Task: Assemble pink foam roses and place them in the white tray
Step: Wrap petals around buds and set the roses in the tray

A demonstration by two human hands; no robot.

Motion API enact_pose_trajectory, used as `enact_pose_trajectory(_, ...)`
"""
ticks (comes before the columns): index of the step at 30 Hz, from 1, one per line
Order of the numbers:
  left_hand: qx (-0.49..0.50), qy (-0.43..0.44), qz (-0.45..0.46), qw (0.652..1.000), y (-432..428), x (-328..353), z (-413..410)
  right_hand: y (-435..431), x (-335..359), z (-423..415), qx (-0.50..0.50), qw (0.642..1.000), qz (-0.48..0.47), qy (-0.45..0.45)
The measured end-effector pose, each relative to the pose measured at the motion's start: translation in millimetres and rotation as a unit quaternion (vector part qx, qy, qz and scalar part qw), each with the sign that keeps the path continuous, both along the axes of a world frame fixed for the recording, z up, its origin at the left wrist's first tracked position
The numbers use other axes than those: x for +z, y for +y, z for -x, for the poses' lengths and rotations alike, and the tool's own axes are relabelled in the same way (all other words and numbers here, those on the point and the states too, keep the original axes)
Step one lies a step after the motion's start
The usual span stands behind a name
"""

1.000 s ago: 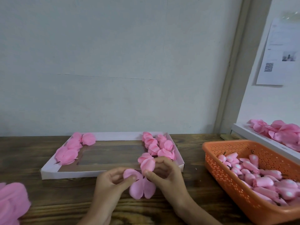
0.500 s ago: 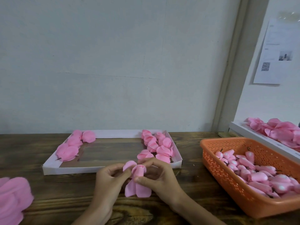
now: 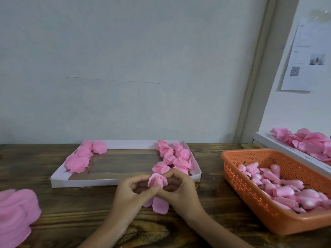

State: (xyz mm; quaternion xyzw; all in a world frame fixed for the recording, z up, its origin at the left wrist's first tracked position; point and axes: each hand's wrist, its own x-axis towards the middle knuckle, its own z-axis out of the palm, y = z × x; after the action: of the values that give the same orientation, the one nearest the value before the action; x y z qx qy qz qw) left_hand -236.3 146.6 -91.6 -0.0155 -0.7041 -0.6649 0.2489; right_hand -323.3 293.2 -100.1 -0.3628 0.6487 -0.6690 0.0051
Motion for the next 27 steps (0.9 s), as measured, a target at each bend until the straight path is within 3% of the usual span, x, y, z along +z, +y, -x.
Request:
enact_pose_trajectory(19,0.015,-0.015,-0.065,0.998,-9.3,1.2,0.7,-1.4,2.9,-0.3,0.026,0.999,-0.037,0.007)
enact_pose_trajectory(27,0.034,-0.075,-0.091,0.992,-18.8,-9.6,7.7,0.3,5.3,4.4,0.034,0.996,0.013,-0.076)
